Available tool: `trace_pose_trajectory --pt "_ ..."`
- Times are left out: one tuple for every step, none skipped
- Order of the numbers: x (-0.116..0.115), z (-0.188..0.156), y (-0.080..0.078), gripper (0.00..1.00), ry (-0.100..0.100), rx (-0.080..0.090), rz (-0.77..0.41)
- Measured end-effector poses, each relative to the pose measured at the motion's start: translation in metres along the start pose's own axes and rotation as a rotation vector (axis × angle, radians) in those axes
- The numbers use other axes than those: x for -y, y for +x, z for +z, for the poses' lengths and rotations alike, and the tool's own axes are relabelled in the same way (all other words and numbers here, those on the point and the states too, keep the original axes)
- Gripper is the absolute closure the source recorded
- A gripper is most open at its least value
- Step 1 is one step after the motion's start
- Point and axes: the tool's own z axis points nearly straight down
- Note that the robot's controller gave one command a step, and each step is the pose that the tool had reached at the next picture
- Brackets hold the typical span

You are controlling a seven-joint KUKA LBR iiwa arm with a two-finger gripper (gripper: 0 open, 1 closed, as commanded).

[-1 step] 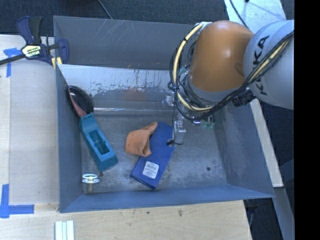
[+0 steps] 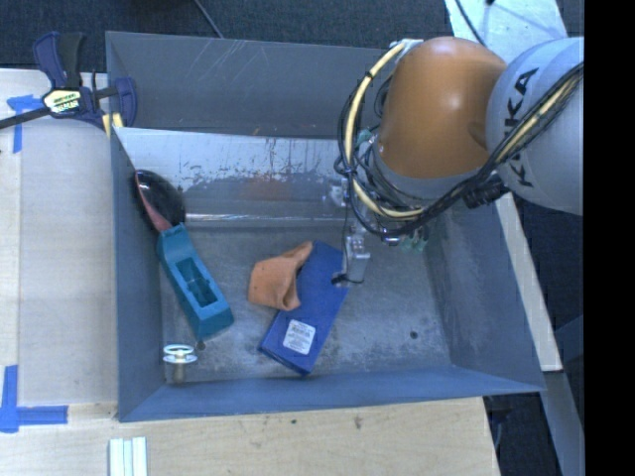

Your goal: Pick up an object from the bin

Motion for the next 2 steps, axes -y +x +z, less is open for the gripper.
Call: trace_pose_trajectory --pt "-0.007 0.040 -0.007 0.00 0.000 0.010 -0.040" --pt "-0.026 0.096 -0.011 0.00 0.000 0.003 -0.111"
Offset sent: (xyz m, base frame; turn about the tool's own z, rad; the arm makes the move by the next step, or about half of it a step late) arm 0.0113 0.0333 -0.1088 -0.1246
